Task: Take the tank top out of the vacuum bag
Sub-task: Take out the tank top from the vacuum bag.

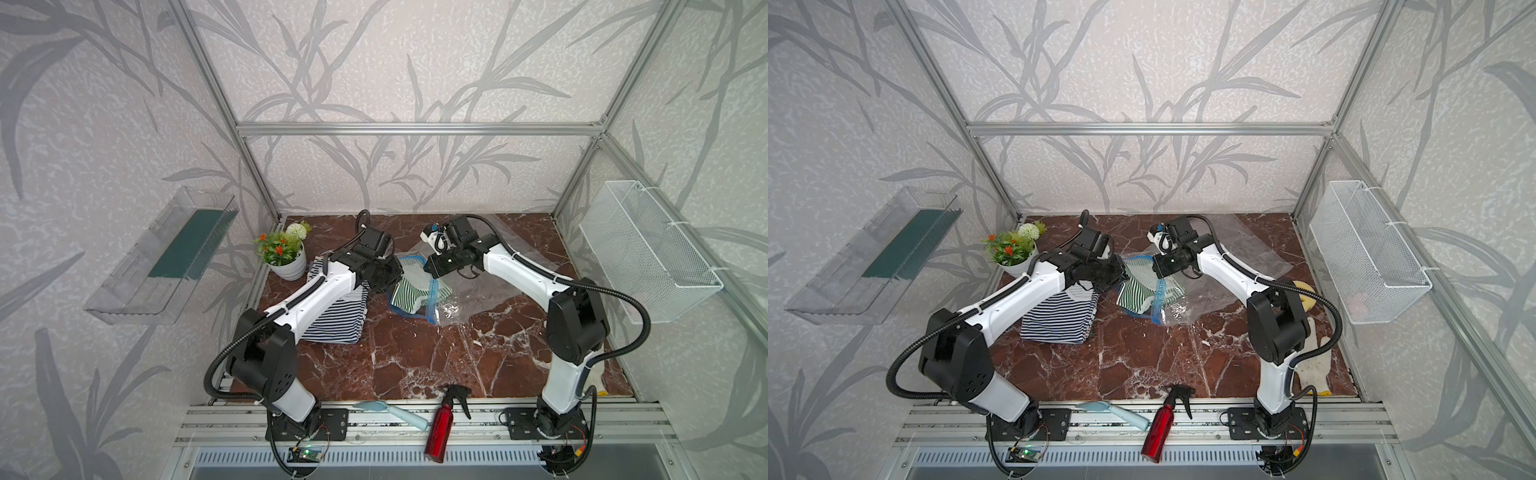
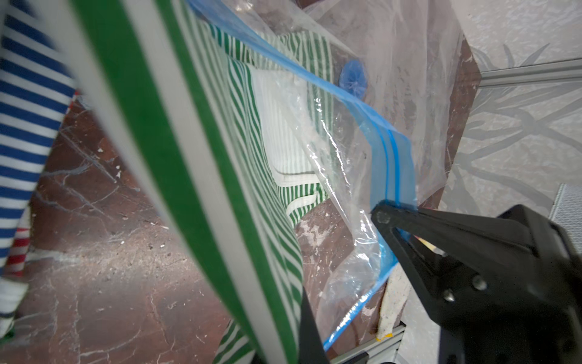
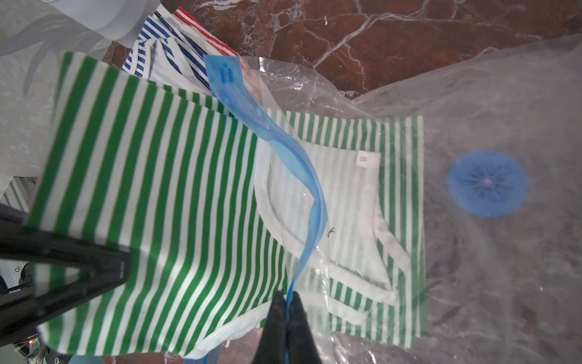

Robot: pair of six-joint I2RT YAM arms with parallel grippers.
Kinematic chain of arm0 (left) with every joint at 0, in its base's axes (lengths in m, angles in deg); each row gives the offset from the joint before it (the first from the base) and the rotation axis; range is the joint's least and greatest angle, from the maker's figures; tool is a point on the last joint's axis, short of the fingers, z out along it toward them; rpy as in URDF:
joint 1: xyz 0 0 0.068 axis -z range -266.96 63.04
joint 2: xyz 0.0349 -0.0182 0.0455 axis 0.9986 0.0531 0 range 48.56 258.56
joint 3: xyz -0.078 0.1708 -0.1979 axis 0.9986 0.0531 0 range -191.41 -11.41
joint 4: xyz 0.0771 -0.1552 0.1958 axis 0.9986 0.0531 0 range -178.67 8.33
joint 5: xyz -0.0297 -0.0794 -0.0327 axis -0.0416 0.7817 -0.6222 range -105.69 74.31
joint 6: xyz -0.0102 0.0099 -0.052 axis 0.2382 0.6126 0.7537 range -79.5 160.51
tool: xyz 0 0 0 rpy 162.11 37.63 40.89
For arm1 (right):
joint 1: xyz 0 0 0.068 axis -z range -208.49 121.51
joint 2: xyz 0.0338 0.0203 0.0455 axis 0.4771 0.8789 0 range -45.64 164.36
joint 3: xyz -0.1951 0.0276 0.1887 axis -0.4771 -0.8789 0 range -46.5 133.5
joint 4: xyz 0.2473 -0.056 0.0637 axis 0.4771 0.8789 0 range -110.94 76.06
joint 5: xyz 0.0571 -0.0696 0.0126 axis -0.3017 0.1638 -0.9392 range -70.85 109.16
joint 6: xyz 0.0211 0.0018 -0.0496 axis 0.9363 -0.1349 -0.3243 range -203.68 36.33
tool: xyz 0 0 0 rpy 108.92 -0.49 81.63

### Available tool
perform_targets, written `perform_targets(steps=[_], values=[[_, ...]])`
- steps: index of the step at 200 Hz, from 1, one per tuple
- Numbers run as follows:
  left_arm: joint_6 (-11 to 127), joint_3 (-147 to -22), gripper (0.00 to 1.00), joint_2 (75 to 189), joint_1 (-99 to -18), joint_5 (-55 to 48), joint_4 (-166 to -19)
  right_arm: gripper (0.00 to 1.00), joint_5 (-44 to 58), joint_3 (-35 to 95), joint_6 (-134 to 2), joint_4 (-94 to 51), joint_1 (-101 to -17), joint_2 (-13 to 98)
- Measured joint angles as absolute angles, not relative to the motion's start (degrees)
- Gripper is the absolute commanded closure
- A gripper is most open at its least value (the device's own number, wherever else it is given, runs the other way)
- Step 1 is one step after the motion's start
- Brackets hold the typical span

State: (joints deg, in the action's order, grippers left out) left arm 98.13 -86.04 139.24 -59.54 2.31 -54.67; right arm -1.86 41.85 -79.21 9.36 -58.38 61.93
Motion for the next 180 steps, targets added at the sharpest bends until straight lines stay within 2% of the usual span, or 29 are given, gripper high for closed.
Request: perform_targets(steps=[103, 180], values=[[107.11, -96.12, 1.00, 136.13, -60.94, -0.20, -43.81, 1.00, -1.88, 42.68, -79.21, 9.97, -58.38, 62.02], [113.54, -100.95, 1.00, 130.30, -61.90, -7.19, -40.18, 1.00, -1.90, 42.68, -79.21, 10.43, -58.38, 62.02]])
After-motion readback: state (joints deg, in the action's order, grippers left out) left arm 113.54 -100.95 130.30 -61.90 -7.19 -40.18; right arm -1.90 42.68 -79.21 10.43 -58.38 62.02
